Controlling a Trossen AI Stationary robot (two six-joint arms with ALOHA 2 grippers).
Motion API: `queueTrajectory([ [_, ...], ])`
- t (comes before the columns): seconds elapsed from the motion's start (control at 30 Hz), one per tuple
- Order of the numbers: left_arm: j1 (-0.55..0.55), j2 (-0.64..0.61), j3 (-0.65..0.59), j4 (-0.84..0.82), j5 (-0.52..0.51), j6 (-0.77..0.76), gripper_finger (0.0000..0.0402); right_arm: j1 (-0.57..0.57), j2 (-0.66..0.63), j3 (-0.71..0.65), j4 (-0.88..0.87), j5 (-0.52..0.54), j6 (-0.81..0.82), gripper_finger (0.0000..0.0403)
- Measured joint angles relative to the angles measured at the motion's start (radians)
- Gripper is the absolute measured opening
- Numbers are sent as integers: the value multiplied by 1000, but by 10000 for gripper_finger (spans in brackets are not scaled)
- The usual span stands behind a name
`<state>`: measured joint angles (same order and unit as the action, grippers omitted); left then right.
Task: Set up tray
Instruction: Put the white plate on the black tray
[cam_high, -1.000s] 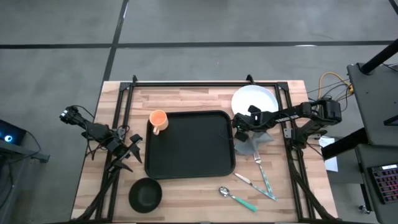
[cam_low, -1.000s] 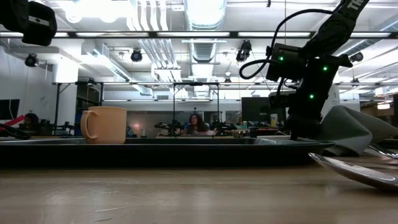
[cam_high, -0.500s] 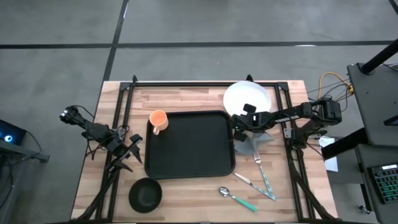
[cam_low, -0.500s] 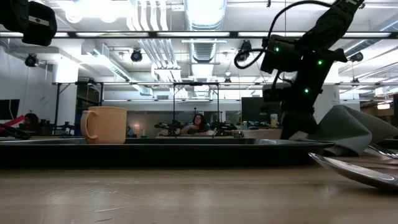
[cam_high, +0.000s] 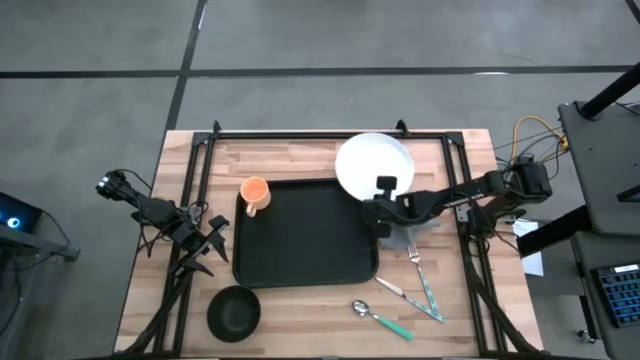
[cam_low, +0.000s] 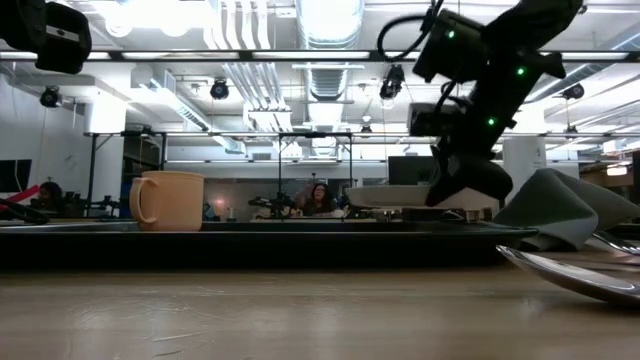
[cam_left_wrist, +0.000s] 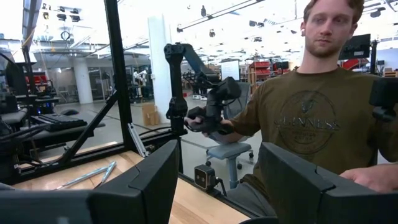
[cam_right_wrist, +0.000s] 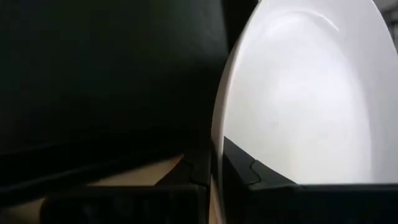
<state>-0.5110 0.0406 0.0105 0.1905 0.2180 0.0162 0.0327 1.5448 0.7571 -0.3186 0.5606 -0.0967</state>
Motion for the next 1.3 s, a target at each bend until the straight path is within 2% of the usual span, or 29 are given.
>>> queueTrajectory([
  [0.27,0,0,0,0,0,0,202,105,0,0,113,-31,-181,8],
  [0.47,0,0,0,0,0,0,202,134,0,1,158,-271,-278,8],
  [0.53,0,0,0,0,0,0,202,136,0,1,167,-310,-293,8],
  [0.8,0,0,0,0,0,0,202,163,9,3,203,-330,-379,8],
  [1.0,0,1,0,0,0,0,202,217,65,21,245,-335,-469,8],
  [1.3,0,6,0,0,0,0,202,257,233,177,248,-383,-517,8],
])
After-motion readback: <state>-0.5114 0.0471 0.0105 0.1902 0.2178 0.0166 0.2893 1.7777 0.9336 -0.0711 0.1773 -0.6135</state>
